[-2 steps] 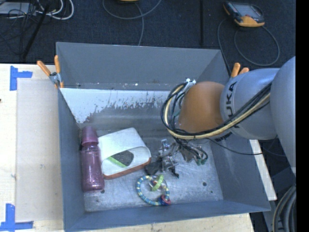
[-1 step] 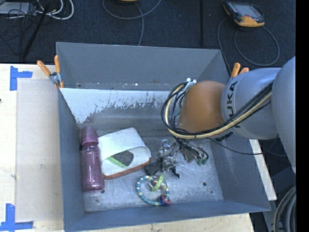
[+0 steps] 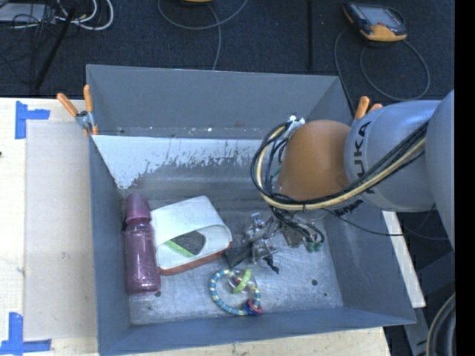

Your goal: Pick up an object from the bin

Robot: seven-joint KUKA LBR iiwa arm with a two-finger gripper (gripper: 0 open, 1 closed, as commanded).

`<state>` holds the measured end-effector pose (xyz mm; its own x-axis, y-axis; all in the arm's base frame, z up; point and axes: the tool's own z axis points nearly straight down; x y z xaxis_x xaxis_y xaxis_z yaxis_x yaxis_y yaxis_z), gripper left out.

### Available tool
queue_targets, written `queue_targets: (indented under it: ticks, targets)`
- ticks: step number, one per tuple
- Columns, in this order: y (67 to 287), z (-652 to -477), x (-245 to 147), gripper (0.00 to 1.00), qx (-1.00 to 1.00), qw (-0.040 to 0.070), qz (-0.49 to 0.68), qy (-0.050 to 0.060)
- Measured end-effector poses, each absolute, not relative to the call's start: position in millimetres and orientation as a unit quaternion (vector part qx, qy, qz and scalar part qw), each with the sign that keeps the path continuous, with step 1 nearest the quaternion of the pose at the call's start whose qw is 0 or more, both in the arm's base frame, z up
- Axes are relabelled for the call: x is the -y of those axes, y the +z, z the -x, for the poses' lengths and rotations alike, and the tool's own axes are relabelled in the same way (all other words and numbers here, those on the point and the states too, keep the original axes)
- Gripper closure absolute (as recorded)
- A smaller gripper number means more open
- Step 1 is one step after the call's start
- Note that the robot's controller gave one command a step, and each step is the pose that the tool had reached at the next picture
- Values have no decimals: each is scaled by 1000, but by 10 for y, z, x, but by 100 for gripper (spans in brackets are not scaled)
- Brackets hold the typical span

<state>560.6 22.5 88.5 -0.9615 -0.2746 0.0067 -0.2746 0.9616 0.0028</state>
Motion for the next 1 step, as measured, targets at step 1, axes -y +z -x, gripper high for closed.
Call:
queue_targets:
  ticks: [1]
  targets:
    - [1093,-5613,-227,100,990,2,-139,0]
